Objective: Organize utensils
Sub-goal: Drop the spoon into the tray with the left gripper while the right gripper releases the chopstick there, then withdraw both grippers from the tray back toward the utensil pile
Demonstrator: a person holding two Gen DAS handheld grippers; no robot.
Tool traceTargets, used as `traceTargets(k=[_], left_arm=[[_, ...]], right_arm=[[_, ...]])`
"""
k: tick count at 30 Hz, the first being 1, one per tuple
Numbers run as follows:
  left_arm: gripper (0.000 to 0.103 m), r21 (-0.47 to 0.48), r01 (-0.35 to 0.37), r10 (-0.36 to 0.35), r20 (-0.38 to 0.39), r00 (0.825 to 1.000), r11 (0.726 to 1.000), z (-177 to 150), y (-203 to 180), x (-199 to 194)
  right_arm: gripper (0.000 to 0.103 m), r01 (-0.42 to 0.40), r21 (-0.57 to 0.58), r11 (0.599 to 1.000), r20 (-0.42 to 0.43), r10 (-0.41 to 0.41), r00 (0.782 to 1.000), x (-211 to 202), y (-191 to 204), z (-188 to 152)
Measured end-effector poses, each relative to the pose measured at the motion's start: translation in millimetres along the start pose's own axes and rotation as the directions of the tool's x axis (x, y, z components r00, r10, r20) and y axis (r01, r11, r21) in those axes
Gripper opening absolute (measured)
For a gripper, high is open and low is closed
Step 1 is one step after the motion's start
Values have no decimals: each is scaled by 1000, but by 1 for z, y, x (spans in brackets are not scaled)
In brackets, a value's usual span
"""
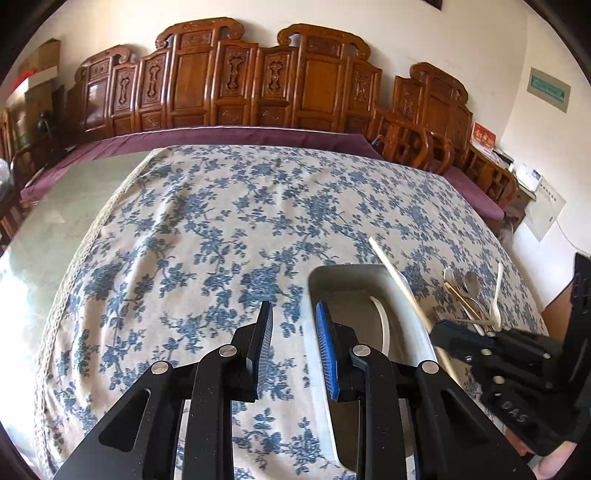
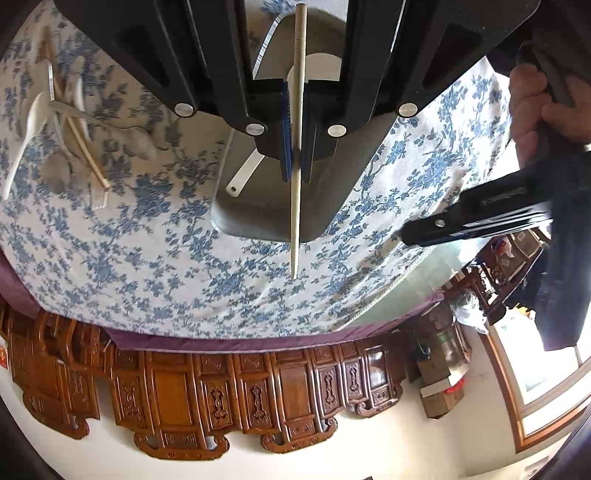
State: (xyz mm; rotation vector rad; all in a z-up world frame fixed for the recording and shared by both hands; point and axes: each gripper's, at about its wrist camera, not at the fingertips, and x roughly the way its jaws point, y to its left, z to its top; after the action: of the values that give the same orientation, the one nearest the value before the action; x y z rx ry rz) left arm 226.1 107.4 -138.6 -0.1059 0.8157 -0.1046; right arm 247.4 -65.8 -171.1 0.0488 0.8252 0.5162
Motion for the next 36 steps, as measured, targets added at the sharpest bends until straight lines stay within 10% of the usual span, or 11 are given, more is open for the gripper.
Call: traceTargets(k=[17, 36], left_arm=[[23, 10, -36, 36, -2, 999, 999, 0, 6, 3], [23, 96, 50, -51, 10, 999, 994, -3, -63, 8]], right_arm=[[8, 12, 52, 999, -85, -8, 996, 48, 3, -17], [13, 186, -70, 980, 48, -183, 982, -61, -95, -9]])
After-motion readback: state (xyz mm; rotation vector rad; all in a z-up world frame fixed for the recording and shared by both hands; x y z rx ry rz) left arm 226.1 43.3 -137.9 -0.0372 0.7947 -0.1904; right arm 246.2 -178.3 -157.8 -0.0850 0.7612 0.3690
